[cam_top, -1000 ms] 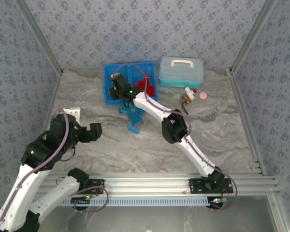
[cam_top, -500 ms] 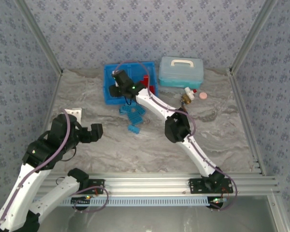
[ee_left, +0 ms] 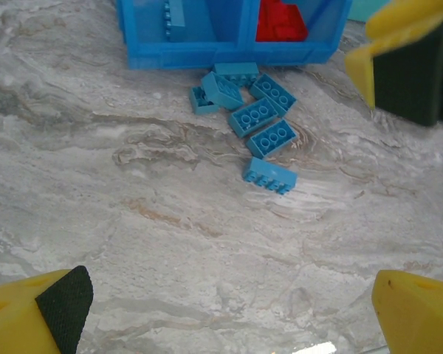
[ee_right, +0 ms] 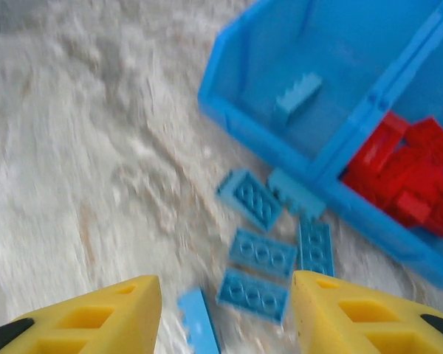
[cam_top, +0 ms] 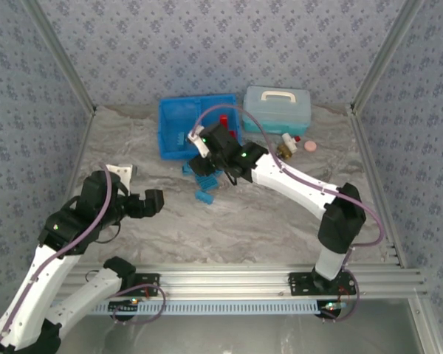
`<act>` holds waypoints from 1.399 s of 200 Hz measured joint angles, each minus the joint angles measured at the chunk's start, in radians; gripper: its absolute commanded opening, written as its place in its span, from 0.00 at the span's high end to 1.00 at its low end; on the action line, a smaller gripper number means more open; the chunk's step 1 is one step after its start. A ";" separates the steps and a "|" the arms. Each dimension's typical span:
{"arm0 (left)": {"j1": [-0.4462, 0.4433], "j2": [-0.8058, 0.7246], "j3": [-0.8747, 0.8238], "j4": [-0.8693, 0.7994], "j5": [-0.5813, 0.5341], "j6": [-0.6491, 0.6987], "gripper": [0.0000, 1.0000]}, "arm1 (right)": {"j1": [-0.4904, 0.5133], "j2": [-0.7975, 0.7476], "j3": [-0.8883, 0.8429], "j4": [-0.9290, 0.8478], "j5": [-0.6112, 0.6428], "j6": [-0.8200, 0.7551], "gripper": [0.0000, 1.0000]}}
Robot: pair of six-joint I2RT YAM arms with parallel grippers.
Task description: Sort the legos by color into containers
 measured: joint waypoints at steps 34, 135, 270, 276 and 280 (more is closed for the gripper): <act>0.000 0.002 -0.012 0.003 0.024 0.008 0.01 | 0.001 0.005 -0.132 -0.020 -0.023 -0.060 0.42; 0.000 0.012 -0.034 0.012 0.038 0.008 0.01 | -0.003 0.245 -0.145 -0.005 -0.144 -0.082 0.45; 0.000 0.023 -0.034 0.017 0.016 0.007 0.01 | -0.002 0.217 -0.045 -0.006 -0.211 -0.037 0.75; 0.000 0.023 -0.034 0.017 0.011 0.007 0.01 | -0.002 0.211 -0.018 -0.005 -0.211 -0.023 0.74; 0.000 0.021 -0.034 0.017 0.008 0.007 0.01 | -0.002 0.208 0.005 -0.005 -0.210 -0.011 0.74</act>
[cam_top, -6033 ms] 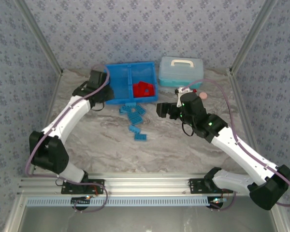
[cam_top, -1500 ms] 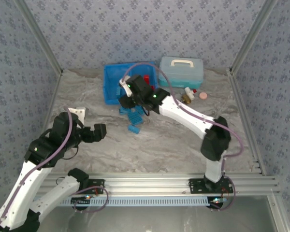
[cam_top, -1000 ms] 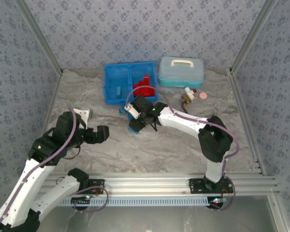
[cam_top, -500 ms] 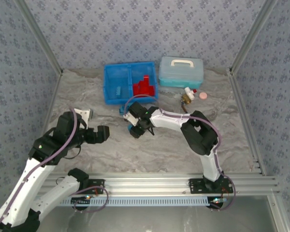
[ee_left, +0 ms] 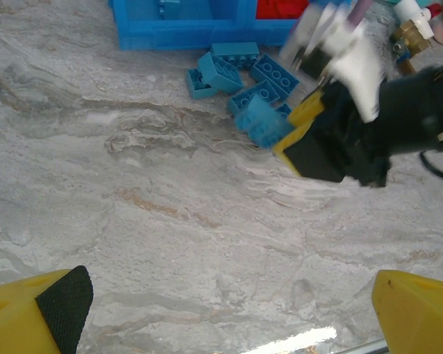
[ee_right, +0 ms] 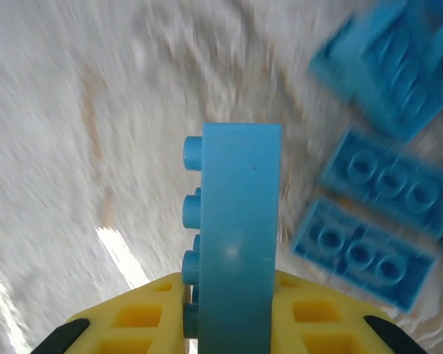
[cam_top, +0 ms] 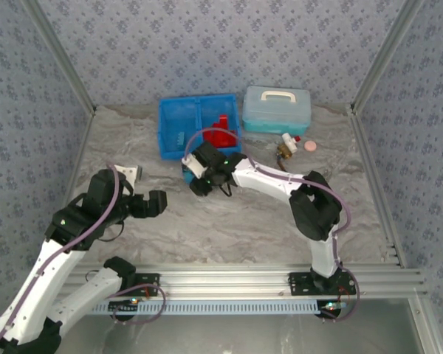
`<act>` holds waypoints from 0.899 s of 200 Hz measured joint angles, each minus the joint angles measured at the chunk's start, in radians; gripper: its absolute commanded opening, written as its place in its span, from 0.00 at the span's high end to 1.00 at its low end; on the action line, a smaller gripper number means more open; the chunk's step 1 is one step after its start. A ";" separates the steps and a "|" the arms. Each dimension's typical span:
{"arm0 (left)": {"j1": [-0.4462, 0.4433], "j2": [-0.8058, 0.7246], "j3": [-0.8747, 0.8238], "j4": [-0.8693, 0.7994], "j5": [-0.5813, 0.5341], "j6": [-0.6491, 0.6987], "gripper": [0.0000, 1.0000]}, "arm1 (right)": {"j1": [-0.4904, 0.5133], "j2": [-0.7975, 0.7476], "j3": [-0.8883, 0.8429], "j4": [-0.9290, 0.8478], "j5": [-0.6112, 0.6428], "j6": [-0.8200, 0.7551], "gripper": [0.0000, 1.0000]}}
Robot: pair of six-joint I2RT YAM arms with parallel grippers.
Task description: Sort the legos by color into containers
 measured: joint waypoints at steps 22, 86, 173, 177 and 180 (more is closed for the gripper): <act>0.000 -0.011 0.000 0.002 -0.014 0.000 0.01 | 0.000 0.002 0.129 0.014 0.042 0.064 0.74; 0.000 -0.018 0.000 0.001 -0.028 0.001 0.01 | -0.029 0.317 0.675 0.003 0.189 0.222 0.75; 0.000 -0.031 -0.014 0.029 -0.015 0.019 0.01 | -0.096 0.700 0.967 -0.037 0.184 0.332 0.70; 0.000 -0.032 -0.015 0.031 -0.016 0.019 0.01 | -0.099 0.710 0.977 -0.036 0.180 0.334 0.69; 0.000 -0.033 -0.016 0.031 -0.015 0.019 0.01 | -0.101 0.718 0.985 -0.037 0.178 0.335 0.69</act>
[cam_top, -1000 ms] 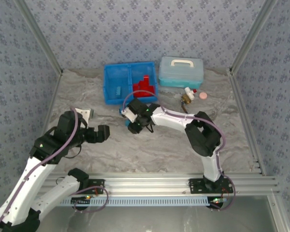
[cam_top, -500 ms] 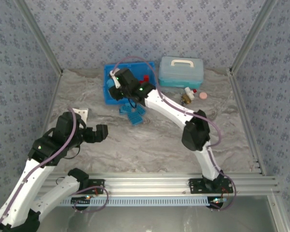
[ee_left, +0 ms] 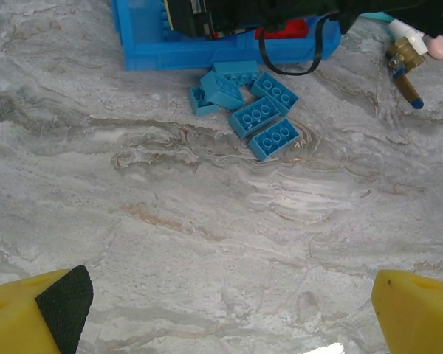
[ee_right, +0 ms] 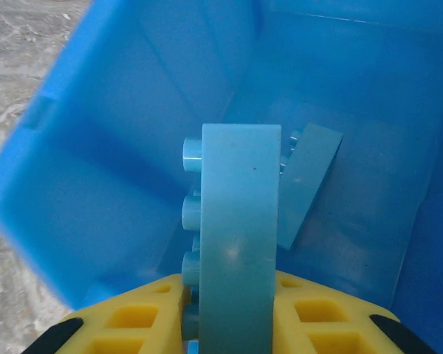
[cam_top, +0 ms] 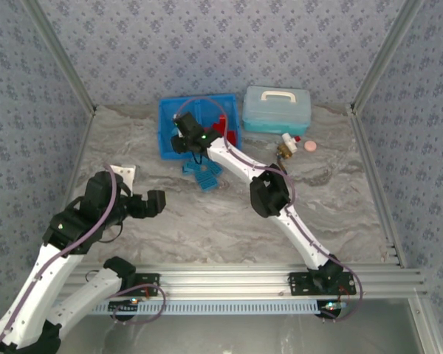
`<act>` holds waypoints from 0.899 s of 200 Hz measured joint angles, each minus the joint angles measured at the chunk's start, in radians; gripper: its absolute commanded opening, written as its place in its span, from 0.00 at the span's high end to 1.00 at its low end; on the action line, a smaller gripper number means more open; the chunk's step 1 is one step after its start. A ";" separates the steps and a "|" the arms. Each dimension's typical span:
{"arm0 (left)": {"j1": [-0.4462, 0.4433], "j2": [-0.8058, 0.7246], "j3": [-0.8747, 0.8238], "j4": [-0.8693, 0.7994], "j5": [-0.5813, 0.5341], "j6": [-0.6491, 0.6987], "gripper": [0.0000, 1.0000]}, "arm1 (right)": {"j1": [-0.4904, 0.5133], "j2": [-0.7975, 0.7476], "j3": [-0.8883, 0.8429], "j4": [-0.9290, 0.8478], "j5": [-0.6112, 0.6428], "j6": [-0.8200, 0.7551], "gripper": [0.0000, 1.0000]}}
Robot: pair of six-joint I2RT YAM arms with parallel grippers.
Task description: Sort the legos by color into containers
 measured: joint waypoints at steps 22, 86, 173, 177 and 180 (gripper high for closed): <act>0.000 -0.005 -0.003 0.010 0.000 0.000 0.01 | -0.009 0.037 0.039 0.006 -0.014 0.014 0.58; 0.000 -0.004 -0.003 0.021 0.004 0.000 0.01 | -0.006 0.008 0.095 -0.027 -0.026 0.011 0.52; 0.000 -0.003 -0.003 0.023 0.011 0.007 0.01 | 0.083 -0.668 -0.690 0.061 0.043 -0.192 0.51; 0.000 -0.003 -0.003 0.023 0.011 0.007 0.01 | 0.089 -0.681 -0.713 0.064 0.051 -0.195 0.50; 0.000 -0.003 -0.003 0.023 0.011 0.007 0.01 | 0.092 -0.689 -0.729 0.069 0.056 -0.195 0.50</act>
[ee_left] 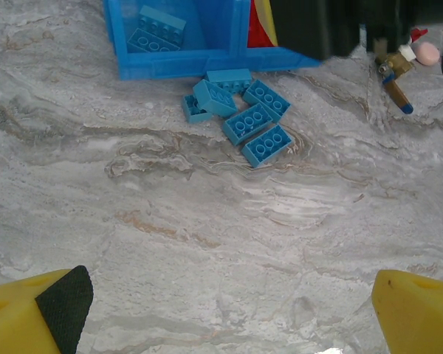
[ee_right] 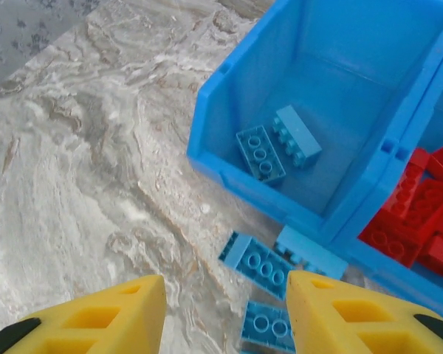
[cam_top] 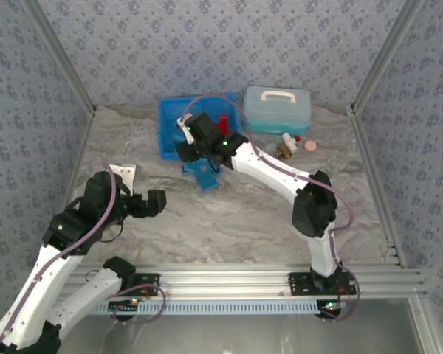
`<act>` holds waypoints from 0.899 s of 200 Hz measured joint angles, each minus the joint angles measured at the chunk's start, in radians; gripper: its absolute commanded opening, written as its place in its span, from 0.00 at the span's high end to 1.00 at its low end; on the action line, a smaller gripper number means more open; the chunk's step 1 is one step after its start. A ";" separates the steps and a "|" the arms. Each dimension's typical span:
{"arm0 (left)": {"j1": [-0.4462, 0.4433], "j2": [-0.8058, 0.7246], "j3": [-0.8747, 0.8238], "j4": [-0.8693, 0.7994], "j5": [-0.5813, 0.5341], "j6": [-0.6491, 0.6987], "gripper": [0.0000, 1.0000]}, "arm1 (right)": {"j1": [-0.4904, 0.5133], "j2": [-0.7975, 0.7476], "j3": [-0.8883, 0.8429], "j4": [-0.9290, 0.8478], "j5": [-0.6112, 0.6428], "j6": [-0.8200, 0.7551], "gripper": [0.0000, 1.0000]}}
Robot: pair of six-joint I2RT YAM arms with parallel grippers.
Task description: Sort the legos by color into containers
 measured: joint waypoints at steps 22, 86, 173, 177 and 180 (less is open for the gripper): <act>0.000 0.000 0.000 0.000 0.000 0.000 0.01 | 0.012 -0.017 -0.100 0.005 0.022 0.010 0.38; 0.000 0.000 -0.008 0.000 0.004 0.000 0.01 | -0.021 0.019 -0.223 -0.066 0.021 0.127 0.00; 0.000 0.006 -0.013 0.000 0.007 0.000 0.01 | -0.023 0.195 -0.191 -0.086 0.026 0.188 0.05; 0.000 0.006 -0.013 0.000 0.007 0.000 0.01 | -0.023 0.200 -0.191 -0.087 0.026 0.191 0.06; 0.000 0.006 -0.013 0.000 0.007 0.000 0.01 | -0.023 0.204 -0.191 -0.087 0.026 0.190 0.07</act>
